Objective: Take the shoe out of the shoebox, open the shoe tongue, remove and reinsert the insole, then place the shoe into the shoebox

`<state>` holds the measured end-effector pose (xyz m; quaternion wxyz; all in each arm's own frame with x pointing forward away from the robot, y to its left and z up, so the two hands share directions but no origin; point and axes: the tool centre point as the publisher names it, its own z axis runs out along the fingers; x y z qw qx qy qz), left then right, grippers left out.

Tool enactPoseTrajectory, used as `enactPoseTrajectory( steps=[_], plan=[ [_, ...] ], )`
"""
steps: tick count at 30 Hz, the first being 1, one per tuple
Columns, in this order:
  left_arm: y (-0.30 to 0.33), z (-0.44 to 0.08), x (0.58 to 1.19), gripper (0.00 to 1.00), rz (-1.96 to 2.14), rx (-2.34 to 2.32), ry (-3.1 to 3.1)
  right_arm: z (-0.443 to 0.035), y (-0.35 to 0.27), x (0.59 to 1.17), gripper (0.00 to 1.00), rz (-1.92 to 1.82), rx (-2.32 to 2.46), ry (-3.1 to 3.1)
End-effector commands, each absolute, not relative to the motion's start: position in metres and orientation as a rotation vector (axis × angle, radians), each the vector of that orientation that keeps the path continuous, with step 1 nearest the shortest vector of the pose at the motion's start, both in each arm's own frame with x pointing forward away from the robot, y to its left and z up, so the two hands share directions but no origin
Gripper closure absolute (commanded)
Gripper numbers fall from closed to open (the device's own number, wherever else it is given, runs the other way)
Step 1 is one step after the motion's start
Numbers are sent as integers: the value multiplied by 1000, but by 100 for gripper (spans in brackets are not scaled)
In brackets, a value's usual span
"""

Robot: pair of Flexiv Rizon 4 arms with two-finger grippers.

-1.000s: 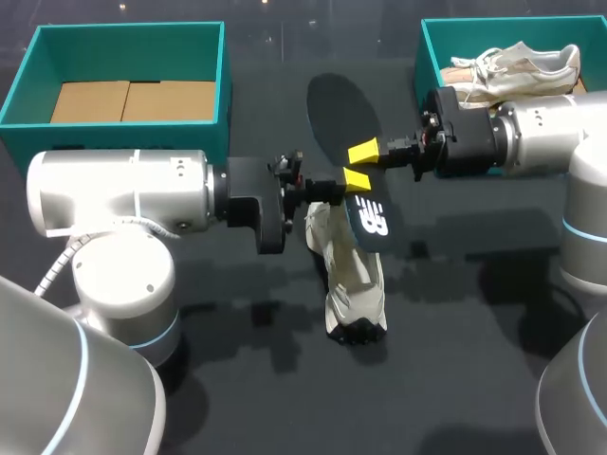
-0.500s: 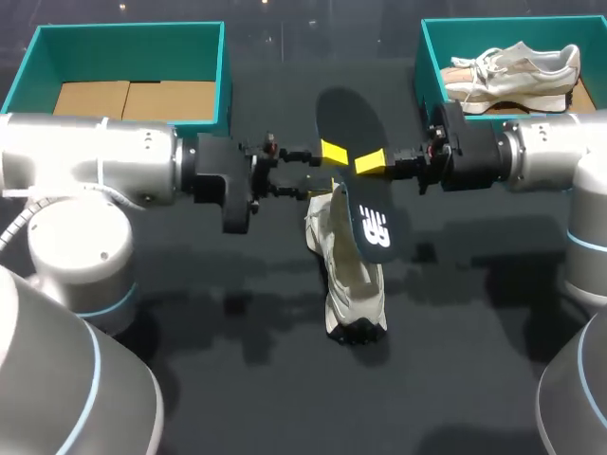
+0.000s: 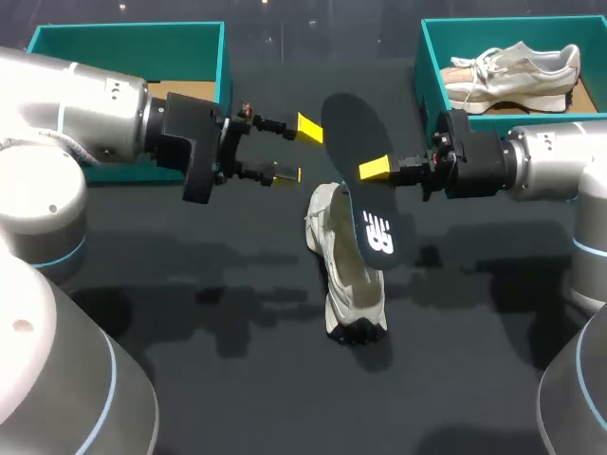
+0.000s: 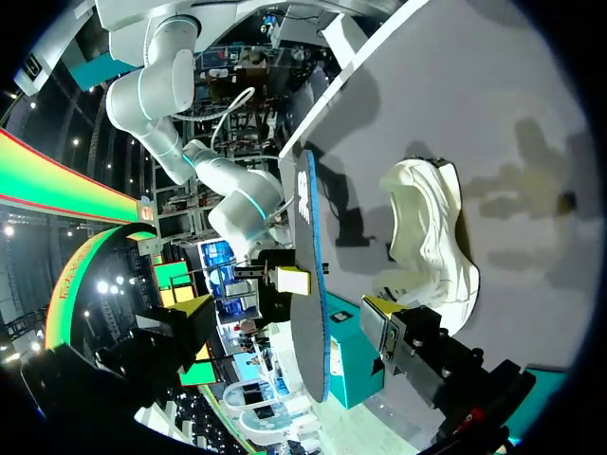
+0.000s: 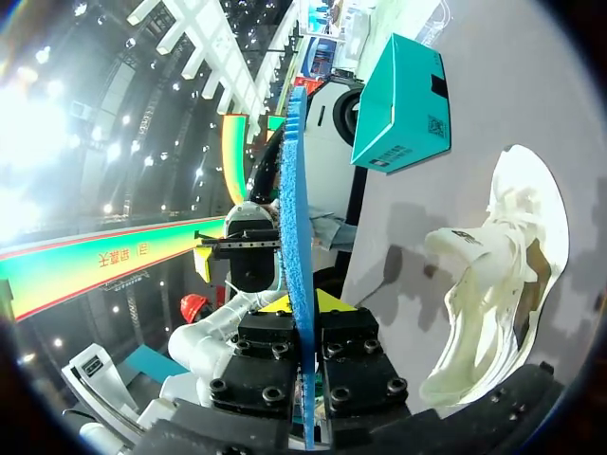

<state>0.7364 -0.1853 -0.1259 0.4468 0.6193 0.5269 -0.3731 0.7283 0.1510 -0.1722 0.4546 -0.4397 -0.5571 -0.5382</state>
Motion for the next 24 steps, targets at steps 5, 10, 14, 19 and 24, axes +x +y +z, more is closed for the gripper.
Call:
enactPoseTrajectory(
  steps=[5, 10, 14, 19, 24],
  plan=[
    [-204, -95, 757, 0, -455, 1818, 1749, -172, 152, 727, 100, -1326, -1089, -1376],
    [-204, -95, 757, 0, -455, 1818, 1749, -172, 152, 727, 100, -1326, -1089, -1376],
    [-204, -95, 757, 0, -455, 1818, 1749, -172, 152, 727, 100, -1326, -1089, -1376],
    [-214, -74, 776, 0, -457, 1790, 2052, -172, 152, 727, 100, -1326, -1089, -1376],
    [-222, -71, 789, 0, -251, 1722, 2326, -172, 152, 727, 100, -1326, -1089, -1376]
  ],
)
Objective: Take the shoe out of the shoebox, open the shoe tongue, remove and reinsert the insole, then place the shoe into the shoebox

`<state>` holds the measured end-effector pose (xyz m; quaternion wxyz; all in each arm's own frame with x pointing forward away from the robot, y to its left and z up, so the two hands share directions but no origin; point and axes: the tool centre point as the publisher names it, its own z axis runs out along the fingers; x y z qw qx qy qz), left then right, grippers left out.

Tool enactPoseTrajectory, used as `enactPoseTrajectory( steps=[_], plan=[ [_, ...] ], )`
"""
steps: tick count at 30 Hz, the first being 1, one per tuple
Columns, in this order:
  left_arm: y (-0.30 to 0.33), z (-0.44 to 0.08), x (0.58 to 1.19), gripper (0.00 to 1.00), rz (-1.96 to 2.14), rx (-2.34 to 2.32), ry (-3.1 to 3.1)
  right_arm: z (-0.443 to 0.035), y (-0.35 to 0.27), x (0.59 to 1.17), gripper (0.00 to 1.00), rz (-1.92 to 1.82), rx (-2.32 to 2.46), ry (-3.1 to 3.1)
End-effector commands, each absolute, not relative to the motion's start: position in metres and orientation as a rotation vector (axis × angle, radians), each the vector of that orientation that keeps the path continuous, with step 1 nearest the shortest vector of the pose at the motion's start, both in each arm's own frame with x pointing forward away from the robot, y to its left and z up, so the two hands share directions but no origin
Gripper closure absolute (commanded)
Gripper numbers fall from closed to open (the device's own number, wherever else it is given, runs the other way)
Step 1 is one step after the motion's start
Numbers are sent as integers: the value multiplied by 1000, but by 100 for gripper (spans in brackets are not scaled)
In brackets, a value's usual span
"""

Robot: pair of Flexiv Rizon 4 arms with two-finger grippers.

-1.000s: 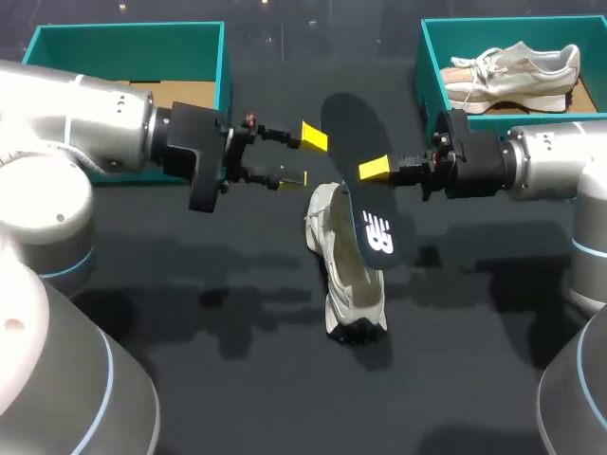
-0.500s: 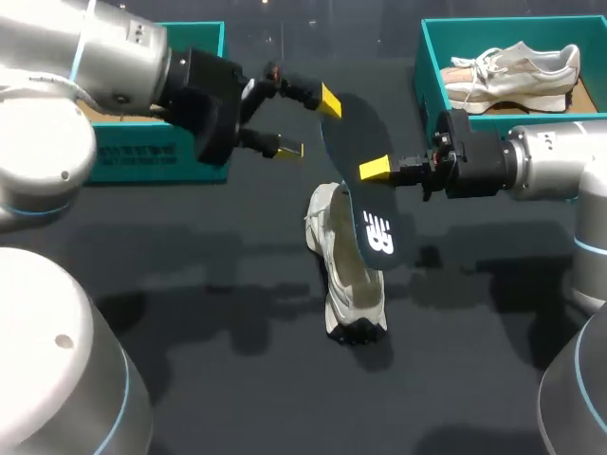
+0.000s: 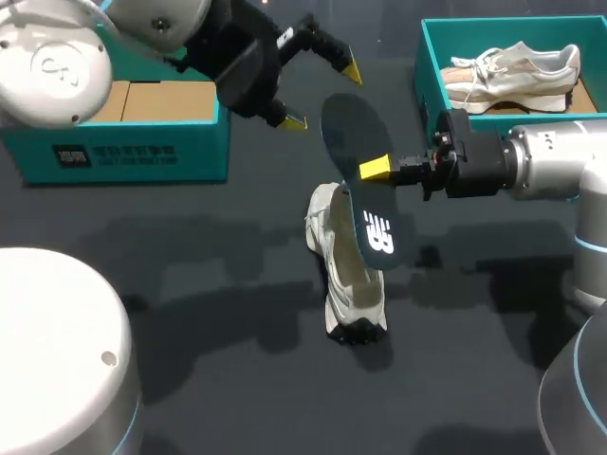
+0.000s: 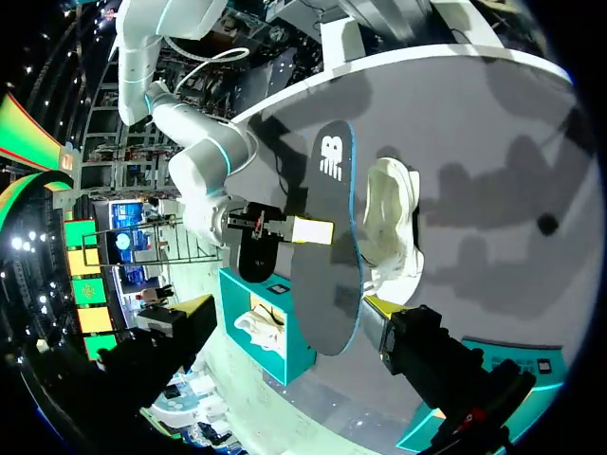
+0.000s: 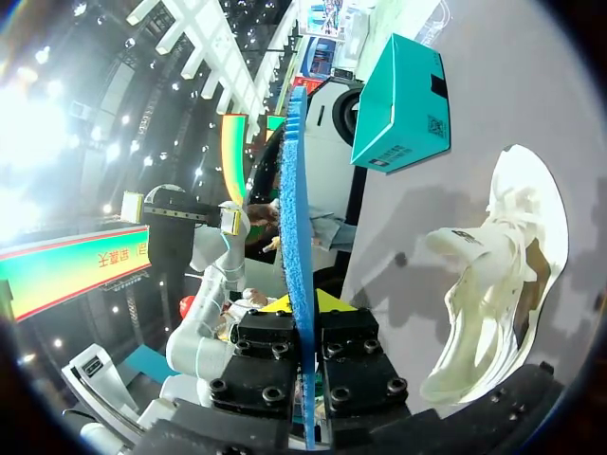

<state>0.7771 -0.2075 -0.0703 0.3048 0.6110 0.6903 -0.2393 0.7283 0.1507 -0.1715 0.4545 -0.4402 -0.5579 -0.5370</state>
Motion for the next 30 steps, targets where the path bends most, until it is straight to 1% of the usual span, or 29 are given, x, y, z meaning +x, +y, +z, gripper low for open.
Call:
enactPoseTrajectory(
  steps=[1, 6, 8, 12, 17, 24, 30],
  plan=[
    [-222, -71, 789, 0, -251, 1722, 2326, -172, 152, 727, 100, -1326, -1089, -1376],
    [-222, -71, 789, 0, -251, 1722, 2326, -172, 152, 727, 100, -1326, -1089, -1376],
    [-231, -69, 793, 0, -141, 1758, 2363, -172, 152, 727, 100, -1326, -1089, -1376],
    [-242, -62, 805, 0, -58, 1894, 2354, -172, 152, 727, 100, -1326, -1089, -1376],
    [-257, -68, 817, 0, 118, 2021, 2386, -172, 152, 727, 100, -1326, -1089, -1376],
    [-273, -77, 822, 0, 222, 2215, 2347, -172, 152, 727, 100, -1326, -1089, -1376],
    [-280, -77, 818, 0, 298, 2270, 2326, -172, 152, 727, 100, -1326, -1089, -1376]
  ],
)
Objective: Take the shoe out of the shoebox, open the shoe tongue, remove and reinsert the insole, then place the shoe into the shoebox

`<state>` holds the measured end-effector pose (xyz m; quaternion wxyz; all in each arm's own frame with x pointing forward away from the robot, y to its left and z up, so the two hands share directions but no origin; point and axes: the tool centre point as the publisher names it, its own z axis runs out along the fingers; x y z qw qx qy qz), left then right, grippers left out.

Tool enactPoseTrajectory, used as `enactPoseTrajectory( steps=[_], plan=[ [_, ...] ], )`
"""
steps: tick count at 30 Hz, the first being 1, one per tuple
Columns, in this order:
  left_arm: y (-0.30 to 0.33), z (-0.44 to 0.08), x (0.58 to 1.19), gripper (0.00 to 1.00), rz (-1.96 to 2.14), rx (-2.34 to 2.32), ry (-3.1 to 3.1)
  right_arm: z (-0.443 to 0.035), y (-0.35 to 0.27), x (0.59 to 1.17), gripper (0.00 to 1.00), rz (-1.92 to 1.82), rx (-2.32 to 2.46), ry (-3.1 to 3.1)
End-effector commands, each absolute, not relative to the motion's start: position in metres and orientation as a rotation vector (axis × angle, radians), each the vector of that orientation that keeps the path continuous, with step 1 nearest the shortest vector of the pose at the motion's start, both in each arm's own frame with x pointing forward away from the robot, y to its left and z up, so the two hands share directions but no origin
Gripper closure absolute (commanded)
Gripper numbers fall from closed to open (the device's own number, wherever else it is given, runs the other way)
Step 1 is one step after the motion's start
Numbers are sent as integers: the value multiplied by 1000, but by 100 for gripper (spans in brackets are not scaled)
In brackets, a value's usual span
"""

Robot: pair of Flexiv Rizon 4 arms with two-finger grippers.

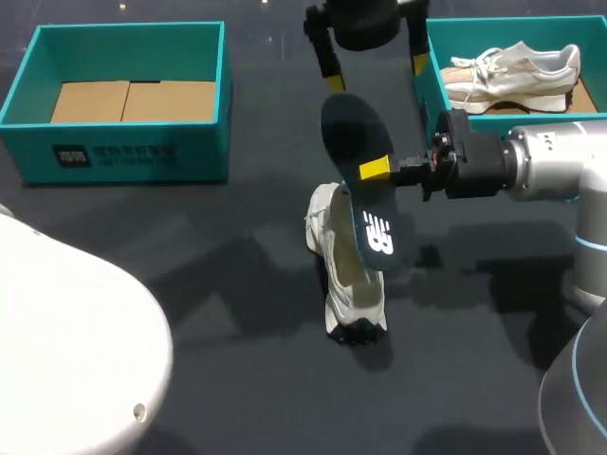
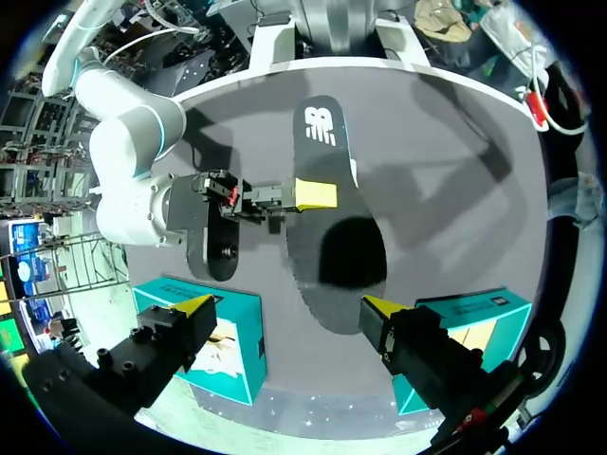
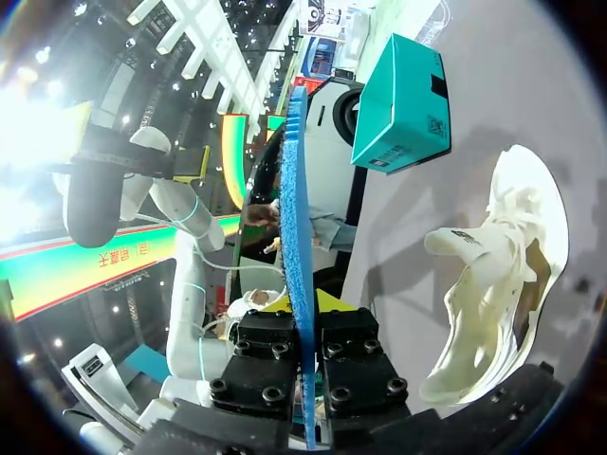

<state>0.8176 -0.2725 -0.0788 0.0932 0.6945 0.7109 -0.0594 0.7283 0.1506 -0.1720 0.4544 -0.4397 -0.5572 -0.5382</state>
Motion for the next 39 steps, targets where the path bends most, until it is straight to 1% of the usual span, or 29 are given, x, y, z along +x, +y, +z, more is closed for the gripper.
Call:
enactPoseTrajectory(
  steps=[1, 7, 13, 22, 29, 32, 39],
  plan=[
    [-281, -77, 817, 0, 314, 2281, 2324, -172, 152, 727, 100, -1326, -1089, -1376],
    [-281, -76, 812, 0, 338, 2292, 2296, -172, 152, 727, 100, -1326, -1089, -1376],
    [-274, -80, 809, 0, 277, 2271, 2300, -172, 152, 727, 100, -1326, -1089, -1376],
    [-250, -79, 806, 0, -75, 2137, 2225, -172, 152, 727, 100, -1326, -1089, -1376],
    [-222, -83, 793, 0, -461, 1918, 2093, -172, 152, 727, 100, -1326, -1089, -1376],
    [-214, -88, 786, 0, -611, 2021, 1980, -172, 152, 727, 100, -1326, -1089, -1376],
    [-214, -88, 786, 0, -611, 2021, 1980, -172, 152, 727, 100, -1326, -1089, -1376]
  ],
)
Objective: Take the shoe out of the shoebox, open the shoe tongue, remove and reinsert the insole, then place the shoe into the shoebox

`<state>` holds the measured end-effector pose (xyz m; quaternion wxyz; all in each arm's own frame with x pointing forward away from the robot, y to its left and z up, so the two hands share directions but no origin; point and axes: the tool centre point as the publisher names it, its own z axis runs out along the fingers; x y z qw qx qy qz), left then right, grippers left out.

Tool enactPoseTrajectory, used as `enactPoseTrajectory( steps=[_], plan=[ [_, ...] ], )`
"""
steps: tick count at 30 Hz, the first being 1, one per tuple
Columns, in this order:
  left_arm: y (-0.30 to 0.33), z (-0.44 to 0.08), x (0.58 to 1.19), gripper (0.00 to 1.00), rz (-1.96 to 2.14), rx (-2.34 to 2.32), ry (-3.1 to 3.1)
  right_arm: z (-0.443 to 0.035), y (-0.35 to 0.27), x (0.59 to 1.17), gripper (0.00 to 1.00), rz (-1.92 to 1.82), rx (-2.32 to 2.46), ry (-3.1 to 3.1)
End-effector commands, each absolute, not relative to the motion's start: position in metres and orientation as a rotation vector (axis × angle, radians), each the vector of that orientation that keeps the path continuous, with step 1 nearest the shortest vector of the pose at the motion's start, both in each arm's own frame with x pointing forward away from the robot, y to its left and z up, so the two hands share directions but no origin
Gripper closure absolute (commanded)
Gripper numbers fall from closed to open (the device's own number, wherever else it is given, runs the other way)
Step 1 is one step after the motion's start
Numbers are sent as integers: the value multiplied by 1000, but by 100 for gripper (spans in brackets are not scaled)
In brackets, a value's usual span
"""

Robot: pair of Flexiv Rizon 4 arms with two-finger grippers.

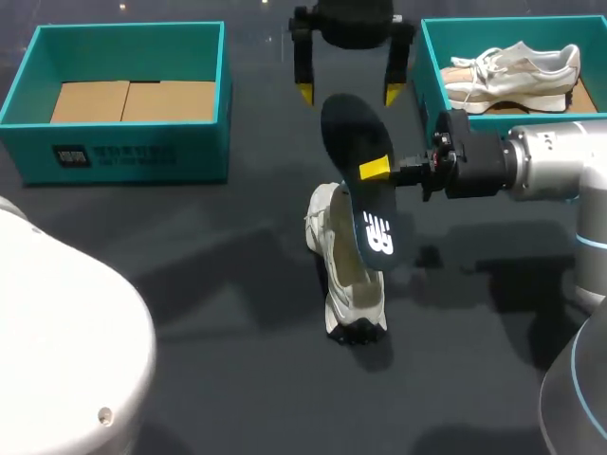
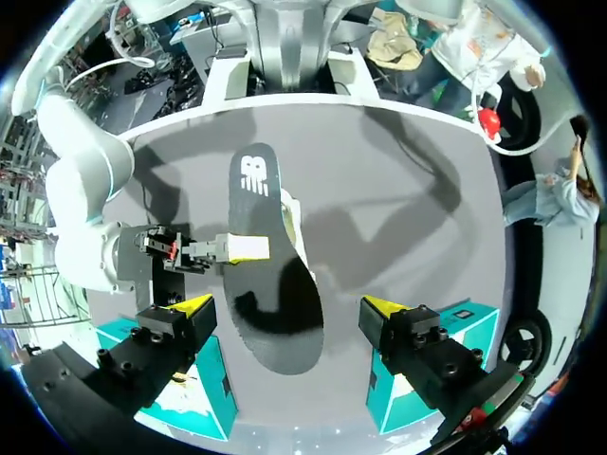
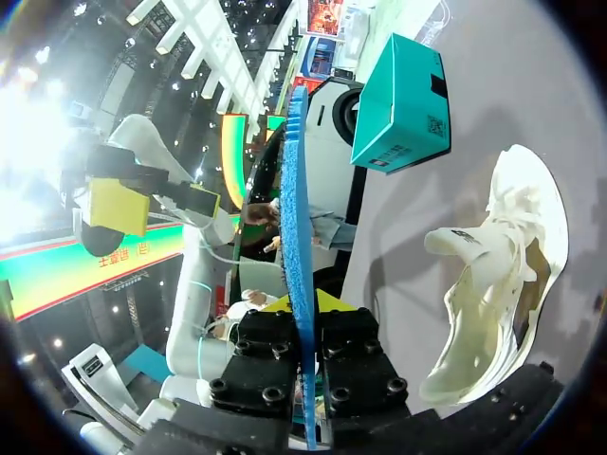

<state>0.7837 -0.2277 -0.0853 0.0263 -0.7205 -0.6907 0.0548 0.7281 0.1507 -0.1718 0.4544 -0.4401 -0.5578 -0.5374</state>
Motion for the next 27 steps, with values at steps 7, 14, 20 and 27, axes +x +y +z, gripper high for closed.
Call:
enactPoseTrajectory(
  steps=[7, 14, 20, 27],
  plan=[
    [-213, -91, 785, 0, 758, -2361, -2330, -172, 152, 727, 100, -1326, -1089, -1376],
    [-186, -116, 782, 0, 1211, -2414, -2286, -172, 152, 727, 100, -1326, -1089, -1376],
    [-181, -113, 781, 0, 1256, -2449, -2220, -172, 152, 727, 100, -1326, -1089, -1376],
    [-181, -125, 777, 0, 1366, -2501, -2254, -172, 152, 727, 100, -1326, -1089, -1376]
  ],
)
